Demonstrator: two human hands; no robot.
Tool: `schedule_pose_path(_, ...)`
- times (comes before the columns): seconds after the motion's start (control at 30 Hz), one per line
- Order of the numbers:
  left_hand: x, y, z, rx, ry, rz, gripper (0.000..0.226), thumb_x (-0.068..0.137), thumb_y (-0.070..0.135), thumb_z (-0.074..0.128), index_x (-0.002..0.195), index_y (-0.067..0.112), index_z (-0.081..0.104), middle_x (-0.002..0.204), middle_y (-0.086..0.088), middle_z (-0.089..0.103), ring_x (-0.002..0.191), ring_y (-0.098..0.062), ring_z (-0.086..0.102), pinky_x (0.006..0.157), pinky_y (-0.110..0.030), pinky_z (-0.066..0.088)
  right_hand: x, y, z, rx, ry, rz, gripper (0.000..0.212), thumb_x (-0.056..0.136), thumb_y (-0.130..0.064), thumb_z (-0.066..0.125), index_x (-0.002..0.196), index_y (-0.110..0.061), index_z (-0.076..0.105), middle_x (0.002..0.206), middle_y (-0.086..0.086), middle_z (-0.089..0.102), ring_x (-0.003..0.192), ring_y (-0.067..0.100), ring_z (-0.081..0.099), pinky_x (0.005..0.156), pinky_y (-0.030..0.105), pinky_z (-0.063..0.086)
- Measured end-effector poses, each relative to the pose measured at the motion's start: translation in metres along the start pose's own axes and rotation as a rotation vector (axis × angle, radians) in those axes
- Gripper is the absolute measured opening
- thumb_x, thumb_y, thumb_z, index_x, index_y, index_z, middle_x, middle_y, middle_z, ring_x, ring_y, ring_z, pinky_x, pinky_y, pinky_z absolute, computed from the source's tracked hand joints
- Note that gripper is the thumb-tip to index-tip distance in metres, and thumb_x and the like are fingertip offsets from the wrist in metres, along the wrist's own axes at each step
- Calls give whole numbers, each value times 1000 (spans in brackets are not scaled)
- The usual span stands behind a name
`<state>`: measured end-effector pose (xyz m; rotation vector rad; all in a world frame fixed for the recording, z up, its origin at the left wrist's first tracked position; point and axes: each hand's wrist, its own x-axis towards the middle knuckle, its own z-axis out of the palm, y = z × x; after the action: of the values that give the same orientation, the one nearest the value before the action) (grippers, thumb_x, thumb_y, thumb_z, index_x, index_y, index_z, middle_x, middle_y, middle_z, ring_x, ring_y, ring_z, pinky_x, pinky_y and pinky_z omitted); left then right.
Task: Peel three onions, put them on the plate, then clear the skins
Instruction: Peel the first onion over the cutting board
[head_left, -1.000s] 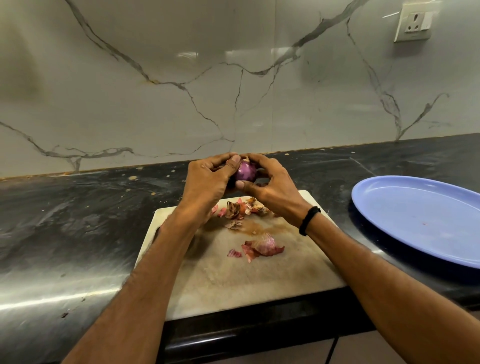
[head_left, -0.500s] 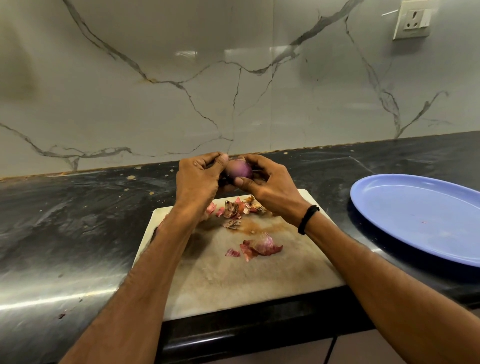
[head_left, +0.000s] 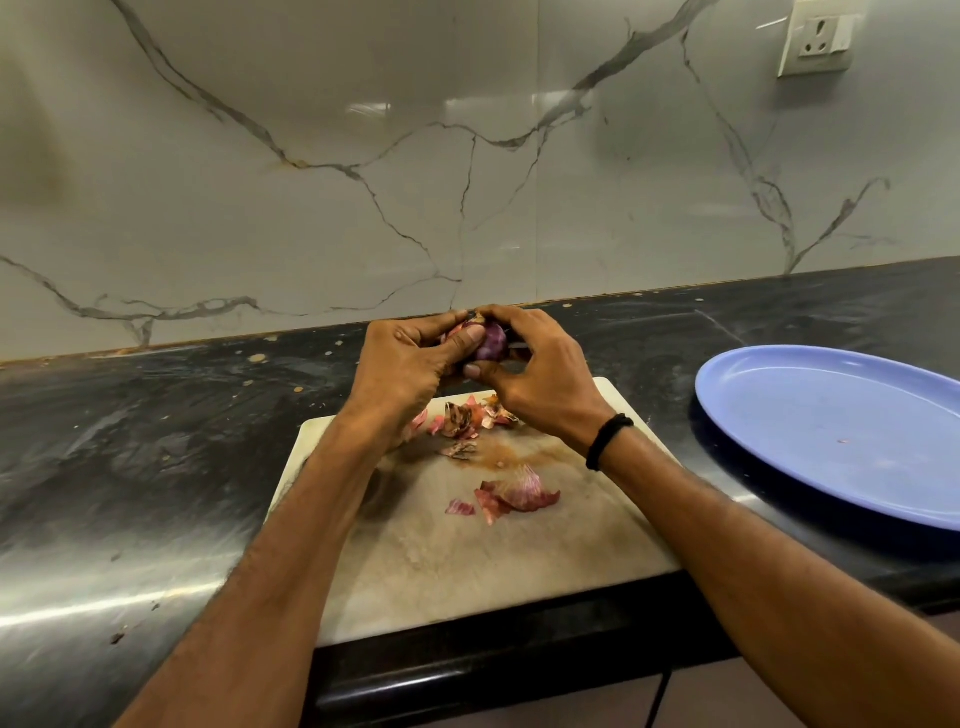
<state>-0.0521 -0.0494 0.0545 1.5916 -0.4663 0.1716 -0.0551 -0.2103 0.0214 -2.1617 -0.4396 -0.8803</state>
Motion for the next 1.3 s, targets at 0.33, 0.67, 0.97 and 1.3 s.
schedule_pose_path(0.33, 1, -2, 3, 51, 104, -2, 26, 86, 10, 74, 112, 6, 74, 92, 6, 74, 83, 0, 72, 72, -21, 60, 0, -1, 1, -36, -8, 11, 68, 72, -40, 83, 128, -11, 56, 118, 8, 57, 103, 15, 53, 90, 20, 46)
schedule_pose_path(0.67, 5, -5, -1, 174, 293, -14, 17, 87, 4, 74, 103, 7, 77, 94, -3, 74, 76, -11, 75, 66, -27, 63, 3, -8, -3, 106, -5, 110, 62, 74, -35, 82, 127, -14, 58, 115, -2, 64, 98, 10, 62, 83, 8, 50)
schedule_pose_path(0.97, 3, -5, -8, 420, 305, -25, 10, 89, 10, 73, 97, 15, 79, 82, 2, 74, 75, -12, 74, 75, -37, 64, 3, -8, -7, 295, -62, 277, 57, 75, -31, 81, 126, -13, 61, 112, -2, 66, 103, 8, 62, 92, 23, 52)
schedule_pose_path(1.3, -7, 4, -6, 869, 33, -20, 13, 85, 18, 72, 95, 20, 81, 75, 10, 71, 67, -6, 65, 63, -26, 55, 4, -13, -15, 935, 11, 644, 25, 95, -9, 53, 111, 4, 67, 104, 21, 68, 89, 22, 62, 83, 33, 51)
